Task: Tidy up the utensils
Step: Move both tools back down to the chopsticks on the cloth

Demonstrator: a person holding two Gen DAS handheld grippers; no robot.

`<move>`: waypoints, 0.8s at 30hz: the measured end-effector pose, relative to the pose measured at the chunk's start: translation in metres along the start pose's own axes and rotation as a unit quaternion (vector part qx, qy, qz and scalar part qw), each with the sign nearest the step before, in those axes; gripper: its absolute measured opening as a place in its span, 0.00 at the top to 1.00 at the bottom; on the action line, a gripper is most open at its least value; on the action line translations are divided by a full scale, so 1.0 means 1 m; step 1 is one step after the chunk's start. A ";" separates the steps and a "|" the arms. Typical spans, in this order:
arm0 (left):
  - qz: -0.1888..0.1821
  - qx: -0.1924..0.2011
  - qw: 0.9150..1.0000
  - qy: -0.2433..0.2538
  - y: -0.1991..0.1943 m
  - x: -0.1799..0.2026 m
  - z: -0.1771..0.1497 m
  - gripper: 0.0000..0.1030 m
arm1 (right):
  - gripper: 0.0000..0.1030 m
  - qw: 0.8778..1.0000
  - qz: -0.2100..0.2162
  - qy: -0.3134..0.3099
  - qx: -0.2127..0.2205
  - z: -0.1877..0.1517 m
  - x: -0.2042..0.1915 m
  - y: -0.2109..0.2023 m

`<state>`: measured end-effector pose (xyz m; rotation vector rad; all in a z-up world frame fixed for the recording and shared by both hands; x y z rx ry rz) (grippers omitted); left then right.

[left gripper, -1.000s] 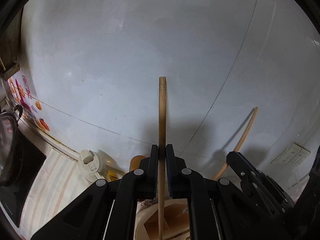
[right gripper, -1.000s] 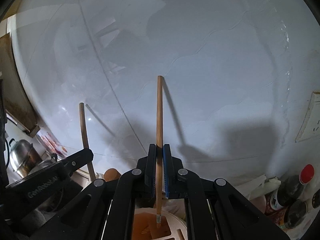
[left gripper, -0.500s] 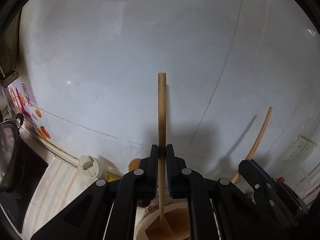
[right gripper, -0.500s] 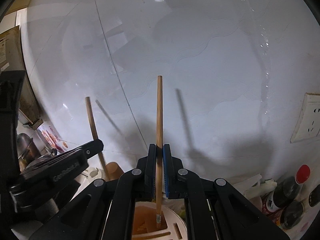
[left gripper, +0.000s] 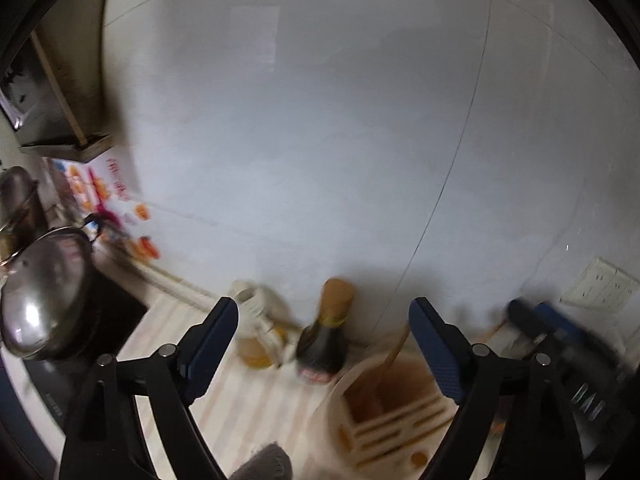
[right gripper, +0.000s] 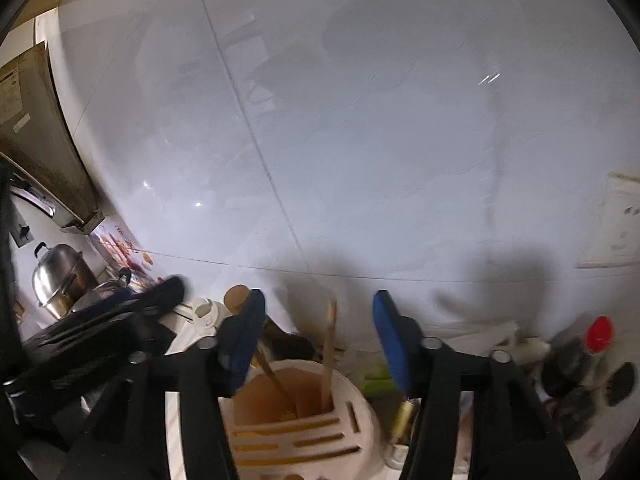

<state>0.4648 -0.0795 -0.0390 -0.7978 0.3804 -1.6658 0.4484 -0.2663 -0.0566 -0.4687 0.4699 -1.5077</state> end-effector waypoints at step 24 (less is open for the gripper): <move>0.127 -0.185 0.968 0.108 0.018 -0.056 -0.246 0.00 | 0.21 0.950 -0.037 0.109 -0.291 -0.259 0.034 -0.055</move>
Point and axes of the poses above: each gripper's, at about its wrist camera, not at the fingertips, and y roughly the way its jaws point, x to its right, z to its top, the point moved 1 cm from there along y, roughly the way its jaws point, and after that the axes turned 14 degrees about -y, right-handed, at the moved point
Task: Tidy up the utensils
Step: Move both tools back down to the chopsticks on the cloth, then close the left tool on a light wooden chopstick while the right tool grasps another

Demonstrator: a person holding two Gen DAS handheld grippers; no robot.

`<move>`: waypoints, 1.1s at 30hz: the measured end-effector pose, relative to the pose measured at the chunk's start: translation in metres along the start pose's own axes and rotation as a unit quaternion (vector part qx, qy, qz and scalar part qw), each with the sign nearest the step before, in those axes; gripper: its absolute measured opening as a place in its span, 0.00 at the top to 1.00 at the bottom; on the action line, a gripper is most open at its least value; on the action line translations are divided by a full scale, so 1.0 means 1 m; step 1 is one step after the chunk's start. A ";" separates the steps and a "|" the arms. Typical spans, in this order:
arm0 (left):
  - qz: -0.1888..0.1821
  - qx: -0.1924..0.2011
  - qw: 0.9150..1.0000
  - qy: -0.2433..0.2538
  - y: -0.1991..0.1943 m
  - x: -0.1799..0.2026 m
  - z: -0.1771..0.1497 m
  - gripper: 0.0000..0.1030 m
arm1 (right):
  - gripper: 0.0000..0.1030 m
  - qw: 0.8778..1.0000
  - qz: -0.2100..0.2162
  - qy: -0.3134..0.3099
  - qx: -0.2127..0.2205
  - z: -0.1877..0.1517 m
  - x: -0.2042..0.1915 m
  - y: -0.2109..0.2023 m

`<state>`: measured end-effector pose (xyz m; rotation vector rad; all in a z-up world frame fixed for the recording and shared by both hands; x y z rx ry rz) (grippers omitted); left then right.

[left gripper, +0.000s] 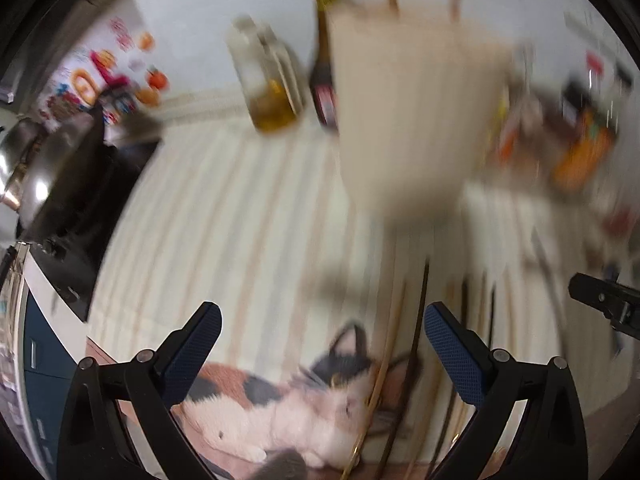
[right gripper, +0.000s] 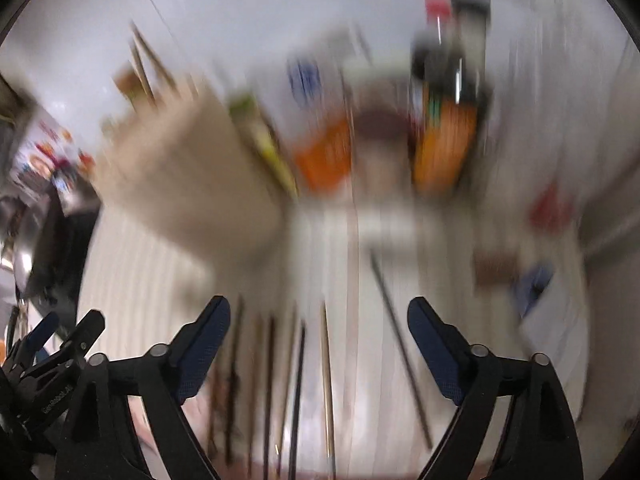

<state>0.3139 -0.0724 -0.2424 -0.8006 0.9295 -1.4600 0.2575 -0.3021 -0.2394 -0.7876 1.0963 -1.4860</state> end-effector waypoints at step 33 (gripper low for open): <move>-0.018 -0.185 0.982 -0.017 0.070 -0.005 -0.064 0.92 | 0.93 0.968 -0.024 -0.134 -0.211 -0.065 0.018 0.123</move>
Point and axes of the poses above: each gripper's, at about its wrist camera, not at the fingertips, and y roughly the way its jaws point, x to its right, z to its top, the point moved 1 cm from there along y, roughly the way its jaws point, and after that the axes turned 14 degrees about -y, right-handed, at the moved point
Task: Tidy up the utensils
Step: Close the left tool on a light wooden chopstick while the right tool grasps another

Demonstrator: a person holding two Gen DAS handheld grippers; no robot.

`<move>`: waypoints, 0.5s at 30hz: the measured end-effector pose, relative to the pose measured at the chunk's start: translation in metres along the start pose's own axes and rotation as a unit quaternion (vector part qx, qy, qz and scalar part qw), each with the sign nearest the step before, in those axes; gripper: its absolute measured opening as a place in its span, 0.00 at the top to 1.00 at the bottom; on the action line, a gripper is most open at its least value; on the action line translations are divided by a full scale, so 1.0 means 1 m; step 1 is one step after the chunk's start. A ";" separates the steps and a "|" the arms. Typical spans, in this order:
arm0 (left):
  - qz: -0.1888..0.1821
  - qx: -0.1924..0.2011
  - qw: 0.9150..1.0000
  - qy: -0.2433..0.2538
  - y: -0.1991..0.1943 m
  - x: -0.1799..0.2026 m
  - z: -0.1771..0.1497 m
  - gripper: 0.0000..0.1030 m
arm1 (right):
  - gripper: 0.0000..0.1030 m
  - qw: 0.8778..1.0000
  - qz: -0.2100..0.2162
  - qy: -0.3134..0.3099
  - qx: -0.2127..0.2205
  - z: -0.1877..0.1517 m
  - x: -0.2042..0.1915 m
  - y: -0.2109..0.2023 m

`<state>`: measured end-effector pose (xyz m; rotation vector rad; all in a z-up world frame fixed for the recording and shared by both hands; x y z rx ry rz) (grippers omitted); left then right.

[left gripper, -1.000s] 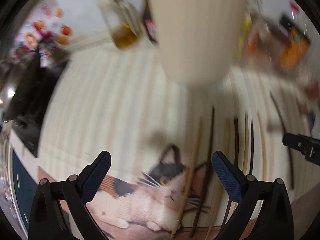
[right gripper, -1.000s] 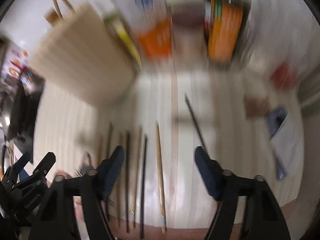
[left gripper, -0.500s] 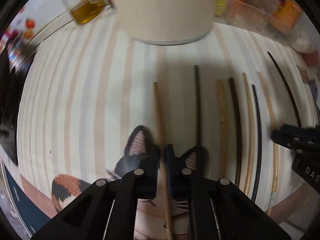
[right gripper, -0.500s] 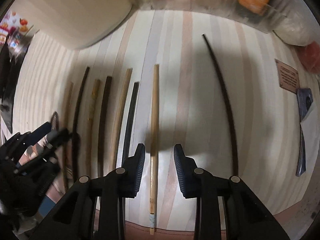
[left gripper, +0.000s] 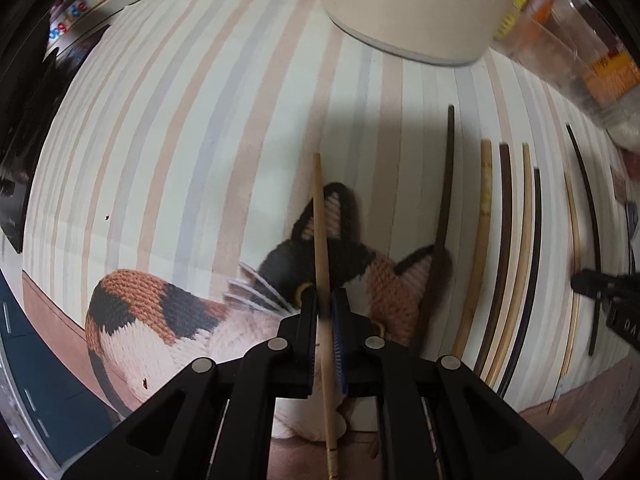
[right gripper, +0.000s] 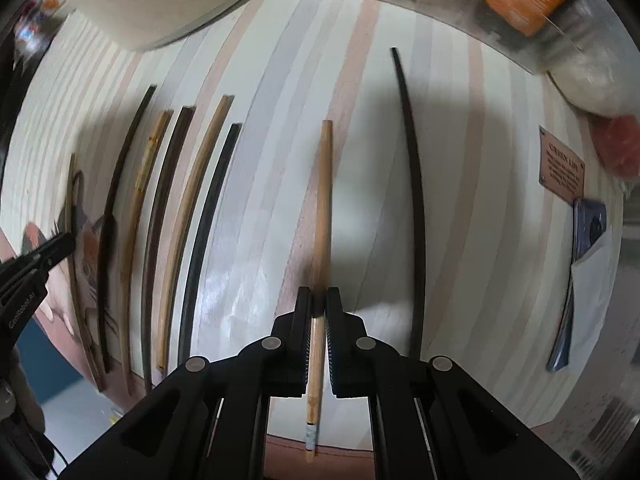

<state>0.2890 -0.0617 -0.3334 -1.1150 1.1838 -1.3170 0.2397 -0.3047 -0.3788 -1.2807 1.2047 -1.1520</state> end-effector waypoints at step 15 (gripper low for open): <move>-0.002 -0.010 1.000 0.007 -0.009 0.016 -0.029 0.89 | 0.92 0.999 0.018 -0.005 -0.026 0.022 0.003 0.009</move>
Point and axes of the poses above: each gripper's, at about its wrist camera, not at the fingertips, and y roughly the way its jaws point, x to its right, z to its top, the point moved 1 cm from there along y, roughly the way its jaws point, and after that the axes turned 14 degrees about -y, right-handed, at the moved point
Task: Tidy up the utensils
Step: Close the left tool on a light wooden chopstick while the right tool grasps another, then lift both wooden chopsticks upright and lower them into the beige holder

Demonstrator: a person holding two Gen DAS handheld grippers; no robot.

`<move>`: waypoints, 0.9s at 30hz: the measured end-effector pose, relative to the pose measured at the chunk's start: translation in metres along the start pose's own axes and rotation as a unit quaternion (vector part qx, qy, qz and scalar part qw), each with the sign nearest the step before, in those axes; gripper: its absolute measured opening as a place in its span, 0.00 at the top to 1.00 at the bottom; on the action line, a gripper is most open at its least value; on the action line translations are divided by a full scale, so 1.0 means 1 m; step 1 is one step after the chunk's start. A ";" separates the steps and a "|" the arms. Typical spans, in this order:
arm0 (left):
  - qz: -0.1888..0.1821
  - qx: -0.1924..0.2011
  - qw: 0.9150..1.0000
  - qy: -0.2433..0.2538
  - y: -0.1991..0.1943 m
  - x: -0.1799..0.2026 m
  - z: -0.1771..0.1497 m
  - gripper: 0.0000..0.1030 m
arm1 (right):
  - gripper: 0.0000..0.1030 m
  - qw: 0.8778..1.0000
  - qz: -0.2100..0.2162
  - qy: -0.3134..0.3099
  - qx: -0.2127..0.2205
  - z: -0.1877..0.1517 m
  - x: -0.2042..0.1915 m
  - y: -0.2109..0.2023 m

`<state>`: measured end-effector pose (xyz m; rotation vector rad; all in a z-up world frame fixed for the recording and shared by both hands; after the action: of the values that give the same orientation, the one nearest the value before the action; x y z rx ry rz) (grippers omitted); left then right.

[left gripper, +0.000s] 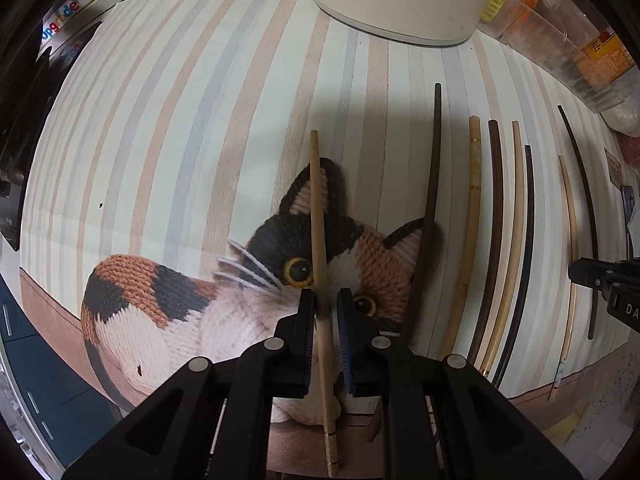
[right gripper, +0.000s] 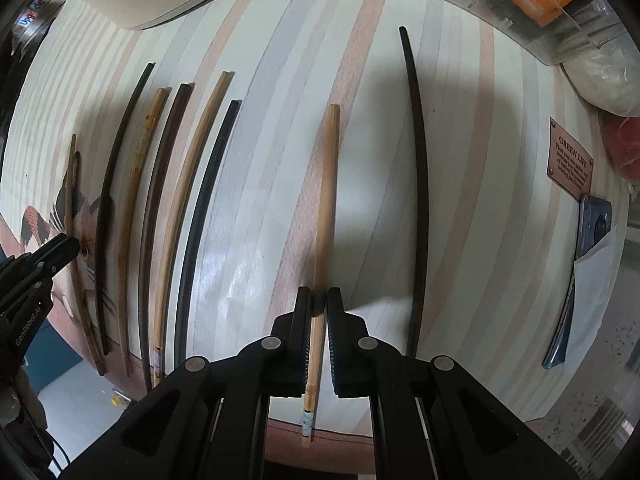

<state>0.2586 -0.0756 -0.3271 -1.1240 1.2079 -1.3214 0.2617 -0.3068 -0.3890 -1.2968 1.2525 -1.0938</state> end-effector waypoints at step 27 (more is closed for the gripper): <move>-0.034 0.084 0.996 0.003 -0.061 -0.011 0.010 0.96 | 0.94 0.988 -0.012 0.028 0.150 -0.054 -0.046 -0.051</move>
<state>0.2650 -0.0637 -0.2660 -1.0486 1.0498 -1.4509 0.2104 -0.2655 -0.3316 -1.0615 1.0667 -1.2879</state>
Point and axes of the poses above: each gripper's, at about its wrist camera, not at the fingertips, and y roughly the way its jaws point, x to its right, z to its top, the point moved 1 cm from there along y, roughly the way its jaws point, and after that the axes turned 14 degrees about -y, right-handed, at the moved point
